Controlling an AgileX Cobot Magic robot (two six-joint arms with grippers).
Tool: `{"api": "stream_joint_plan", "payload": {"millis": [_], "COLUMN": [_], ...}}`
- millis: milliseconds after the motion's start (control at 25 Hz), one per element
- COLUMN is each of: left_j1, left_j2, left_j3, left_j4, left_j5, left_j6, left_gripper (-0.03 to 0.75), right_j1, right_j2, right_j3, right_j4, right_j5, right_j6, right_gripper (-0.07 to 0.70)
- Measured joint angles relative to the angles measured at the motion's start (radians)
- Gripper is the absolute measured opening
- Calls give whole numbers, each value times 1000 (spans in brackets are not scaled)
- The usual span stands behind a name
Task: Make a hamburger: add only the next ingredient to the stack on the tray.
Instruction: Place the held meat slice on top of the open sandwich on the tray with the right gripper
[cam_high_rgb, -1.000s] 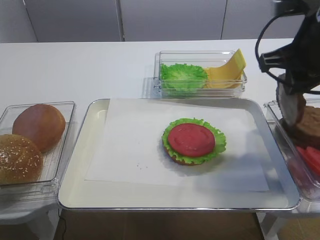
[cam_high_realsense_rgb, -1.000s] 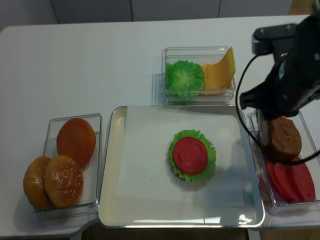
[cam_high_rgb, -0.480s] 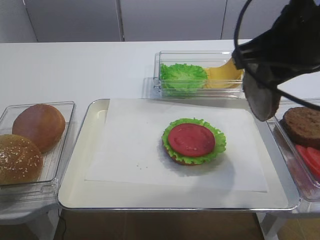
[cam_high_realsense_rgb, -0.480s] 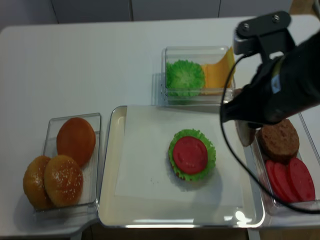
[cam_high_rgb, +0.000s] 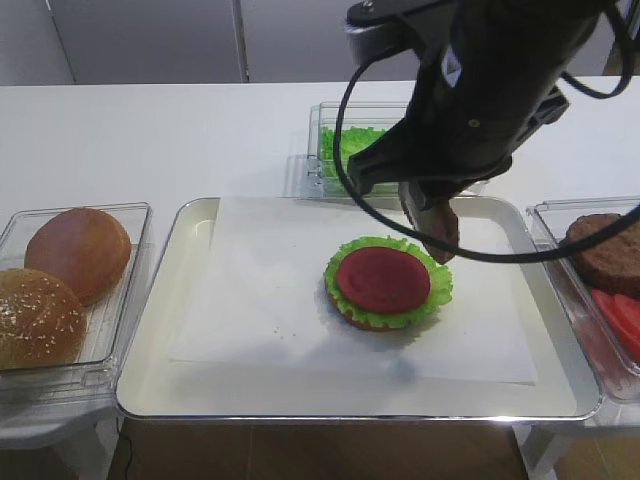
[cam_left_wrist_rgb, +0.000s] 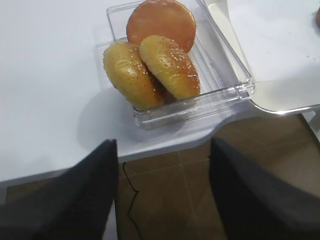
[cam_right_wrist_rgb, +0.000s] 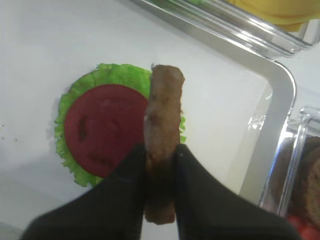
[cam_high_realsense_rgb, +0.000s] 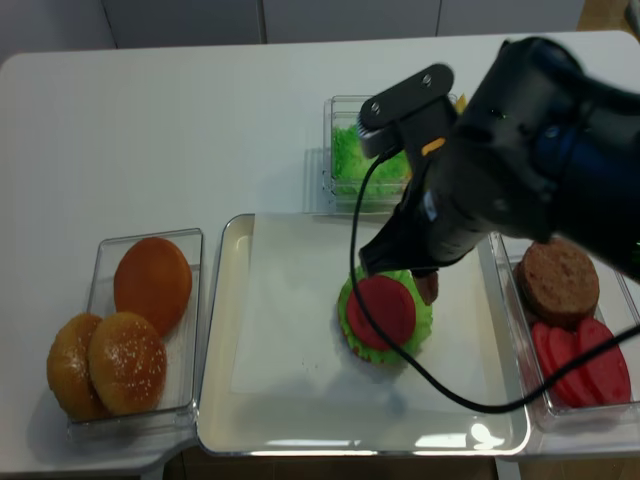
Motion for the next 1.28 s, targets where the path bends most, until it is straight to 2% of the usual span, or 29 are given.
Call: {"api": "stream_joint_plan", "payload": {"millis": [280, 1280], "left_j1": [0, 0], "left_j2": [0, 0], "left_j3": [0, 0], "left_j4": [0, 0], "left_j5": [0, 0], "left_j6": [0, 0], "left_gripper": [428, 428], "right_j1": [29, 30], "right_j2": [59, 97], "right_j3": [-4, -11], "right_j4": [-20, -51], "right_j5": [-9, -19], "right_j6": [1, 1], "right_gripper": [124, 123]}}
